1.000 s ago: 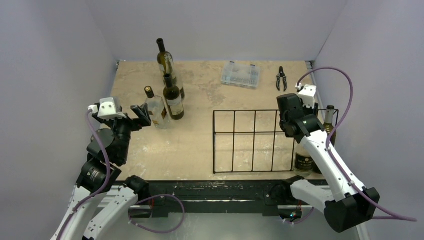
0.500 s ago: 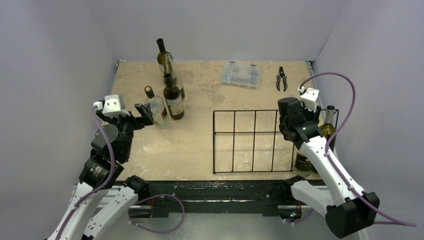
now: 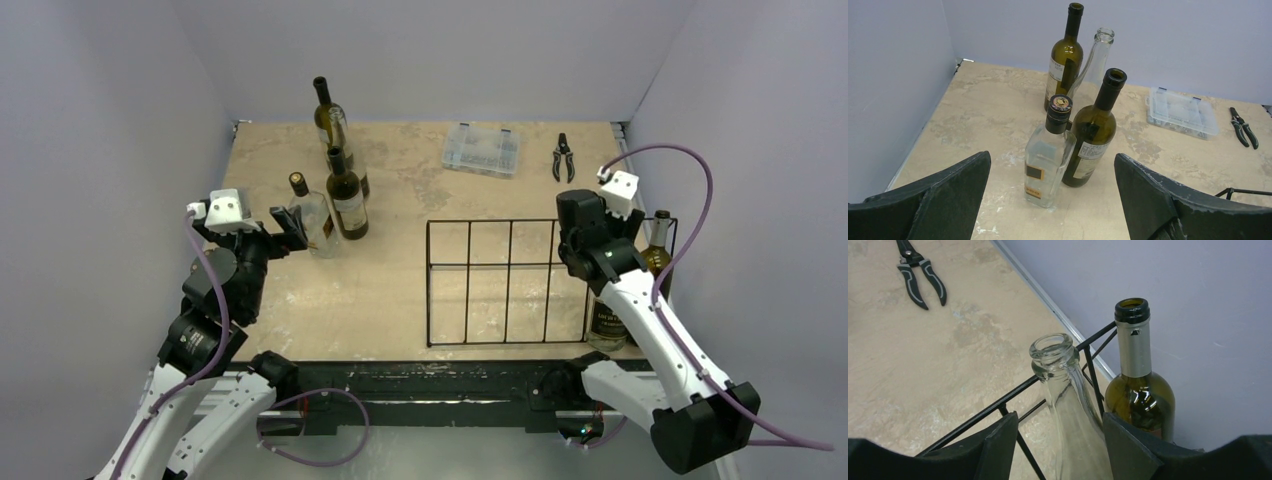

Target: Put the wine bottle on the wine rack

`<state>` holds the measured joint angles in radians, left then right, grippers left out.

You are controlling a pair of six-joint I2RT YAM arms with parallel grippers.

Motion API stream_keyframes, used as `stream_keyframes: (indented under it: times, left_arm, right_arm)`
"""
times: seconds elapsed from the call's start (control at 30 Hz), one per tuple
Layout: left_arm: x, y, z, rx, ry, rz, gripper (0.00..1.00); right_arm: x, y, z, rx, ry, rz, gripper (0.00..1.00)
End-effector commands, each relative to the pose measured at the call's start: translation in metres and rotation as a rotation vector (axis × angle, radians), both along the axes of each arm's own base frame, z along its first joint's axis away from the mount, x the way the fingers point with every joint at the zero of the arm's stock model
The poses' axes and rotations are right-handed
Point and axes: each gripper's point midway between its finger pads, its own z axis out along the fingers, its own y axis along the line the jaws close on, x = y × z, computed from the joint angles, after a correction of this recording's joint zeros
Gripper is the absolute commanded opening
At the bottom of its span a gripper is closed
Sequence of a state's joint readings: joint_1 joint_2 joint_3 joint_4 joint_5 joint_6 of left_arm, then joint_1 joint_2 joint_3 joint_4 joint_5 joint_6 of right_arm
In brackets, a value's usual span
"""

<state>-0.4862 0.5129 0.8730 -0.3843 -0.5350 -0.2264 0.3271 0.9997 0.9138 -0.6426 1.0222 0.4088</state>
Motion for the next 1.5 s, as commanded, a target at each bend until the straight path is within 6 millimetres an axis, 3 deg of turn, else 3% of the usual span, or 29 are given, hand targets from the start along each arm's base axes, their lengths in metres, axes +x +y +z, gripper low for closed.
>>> stream_keyframes:
  times: [0.0,0.33,0.43,0.73,0.83,0.9,0.93,1.03,1.23,1.47]
  left_arm:
    - [-0.005,0.000,0.022,-0.041,-0.056,-0.008,0.94]
    - [-0.007,0.001,0.023,-0.042,-0.062,-0.007,0.94]
    - [-0.007,0.002,0.024,-0.042,-0.062,-0.004,0.94]
    - [-0.008,0.004,0.023,-0.040,-0.058,0.004,0.94]
    - [-0.007,0.004,0.025,-0.042,-0.071,0.004,0.94]
    - [-0.009,0.005,0.026,-0.043,-0.071,0.003,0.94]
    - [-0.011,0.006,0.027,-0.044,-0.073,0.004,0.94]
    - [-0.011,0.011,0.027,-0.040,-0.090,0.030,0.94]
    - [-0.013,0.013,0.030,-0.040,-0.099,0.032,0.94]
    - [-0.013,0.015,0.029,-0.030,-0.101,0.045,0.95]
  right_arm:
    - [0.010,0.009,0.041,0.061,-0.114,0.043,0.68]
    - [0.015,0.048,0.089,0.231,-0.298,0.319,0.82]
    - [0.015,0.071,0.104,0.317,-0.364,0.451,0.83]
    - [-0.007,0.128,0.145,0.517,-0.622,0.796,0.86]
    - [-0.004,0.143,0.152,0.576,-0.645,0.856,0.87]
    - [-0.001,0.166,0.153,0.633,-0.629,0.956,0.89]
    - [0.000,0.178,0.153,0.662,-0.613,1.013,0.98]
    - [-0.001,0.216,0.154,0.778,-0.556,1.184,0.99]
    - [0.011,0.245,0.162,0.822,-0.581,1.199,0.99]
    - [0.020,0.317,0.157,0.827,-0.478,1.227,0.99]
